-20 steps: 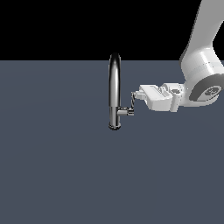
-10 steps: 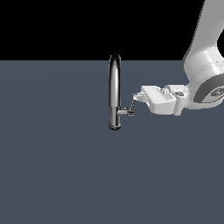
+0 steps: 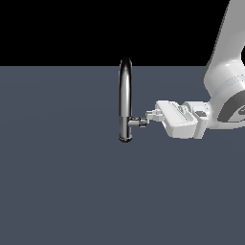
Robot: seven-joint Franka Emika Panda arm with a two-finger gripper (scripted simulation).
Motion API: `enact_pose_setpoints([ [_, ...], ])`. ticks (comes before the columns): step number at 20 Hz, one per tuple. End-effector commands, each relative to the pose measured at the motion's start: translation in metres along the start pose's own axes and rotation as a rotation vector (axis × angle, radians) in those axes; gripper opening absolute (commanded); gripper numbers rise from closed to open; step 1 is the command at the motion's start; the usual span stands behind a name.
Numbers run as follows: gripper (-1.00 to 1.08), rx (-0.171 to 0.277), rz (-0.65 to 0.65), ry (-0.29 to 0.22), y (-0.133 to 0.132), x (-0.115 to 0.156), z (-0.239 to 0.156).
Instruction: Turn on the faucet by rotating a designated handle.
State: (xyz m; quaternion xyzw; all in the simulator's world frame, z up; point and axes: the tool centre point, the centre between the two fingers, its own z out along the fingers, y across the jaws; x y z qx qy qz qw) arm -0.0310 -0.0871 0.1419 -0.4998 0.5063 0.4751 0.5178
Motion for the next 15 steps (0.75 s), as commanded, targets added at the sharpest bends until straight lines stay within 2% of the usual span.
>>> enact_pose_setpoints([
  [1, -1.00, -0.014, 0.024, -0.012, 0.014, 0.012, 0.007],
  [2, -1.00, 0.000, 0.002, -0.001, 0.003, 0.002, 0.000],
  [14, -1.00, -0.014, 0.024, -0.012, 0.023, 0.074, 0.008],
  [15, -1.00, -0.014, 0.024, -0.012, 0.023, 0.074, 0.008],
])
